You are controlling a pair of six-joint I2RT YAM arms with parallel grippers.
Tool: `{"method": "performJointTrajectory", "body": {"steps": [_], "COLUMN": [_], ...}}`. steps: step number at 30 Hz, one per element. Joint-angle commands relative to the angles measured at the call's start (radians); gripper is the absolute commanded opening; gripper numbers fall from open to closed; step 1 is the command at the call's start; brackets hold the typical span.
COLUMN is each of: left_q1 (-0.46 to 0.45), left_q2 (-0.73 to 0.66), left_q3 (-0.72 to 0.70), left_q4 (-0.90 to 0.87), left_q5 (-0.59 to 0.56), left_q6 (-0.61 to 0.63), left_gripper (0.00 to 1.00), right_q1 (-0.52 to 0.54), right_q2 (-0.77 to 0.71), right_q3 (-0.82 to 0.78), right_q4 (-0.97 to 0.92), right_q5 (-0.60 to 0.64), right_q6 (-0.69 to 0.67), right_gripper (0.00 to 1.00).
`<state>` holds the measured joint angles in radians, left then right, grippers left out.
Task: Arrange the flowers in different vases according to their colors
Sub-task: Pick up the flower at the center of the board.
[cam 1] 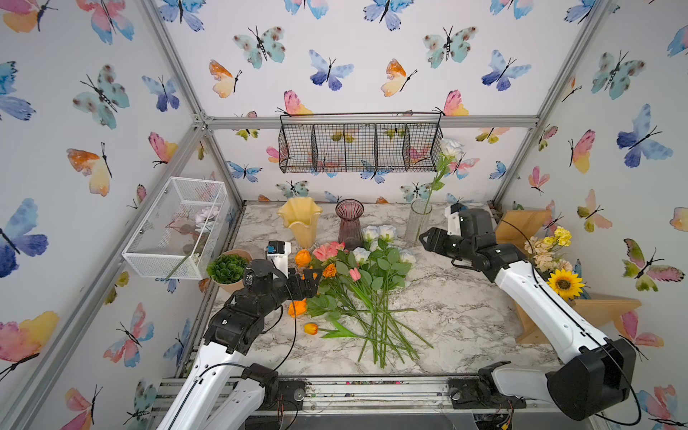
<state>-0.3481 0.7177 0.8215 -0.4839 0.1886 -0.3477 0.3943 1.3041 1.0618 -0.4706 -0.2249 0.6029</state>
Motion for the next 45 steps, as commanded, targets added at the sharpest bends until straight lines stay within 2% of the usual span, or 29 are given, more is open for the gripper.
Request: {"method": "performJointTrajectory", "body": {"steps": [1,4,7,12,16,22,29,32,45], "left_q1": [-0.006,-0.018,-0.074,-0.137,-0.150,-0.150,-0.150,-0.150,-0.150], "left_q2": [0.002,-0.005,-0.009,0.007,0.008,0.013,0.026,0.030,0.035], "left_q3": [0.008,-0.031,-0.041,-0.047,-0.050,-0.051,-0.051,-0.051,-0.051], "left_q4": [-0.019,-0.018,-0.018,-0.018,-0.018,-0.018,-0.018,-0.018,-0.018], "left_q5": [0.018,0.004,-0.046,-0.088,-0.102,-0.107,-0.106,-0.106,-0.106], "left_q6": [0.030,0.033,0.026,0.015,0.013,0.012,0.013,0.013,0.016], "left_gripper": [0.94,0.93,0.93,0.93,0.93,0.93,0.93,0.99,0.99], "right_q1": [0.048,0.065,0.096,0.172,0.188,0.190,0.190,0.192,0.192], "right_q2": [-0.009,0.000,0.025,0.150,0.205,0.253,0.322,0.339,0.404], "right_q3": [-0.081,-0.180,-0.278,-0.274,-0.281,-0.287,-0.256,-0.230,-0.155], "right_q4": [0.042,0.155,0.322,0.389,0.455,0.494,0.503,0.490,0.449], "right_q5": [-0.078,-0.093,-0.122,-0.103,-0.104,-0.074,-0.070,-0.061,-0.017], "right_q6": [0.098,0.172,0.247,0.262,0.276,0.275,0.257,0.245,0.196], "right_gripper": [0.57,0.52,0.46,0.46,0.37,0.24,0.22,0.20,0.16]}}
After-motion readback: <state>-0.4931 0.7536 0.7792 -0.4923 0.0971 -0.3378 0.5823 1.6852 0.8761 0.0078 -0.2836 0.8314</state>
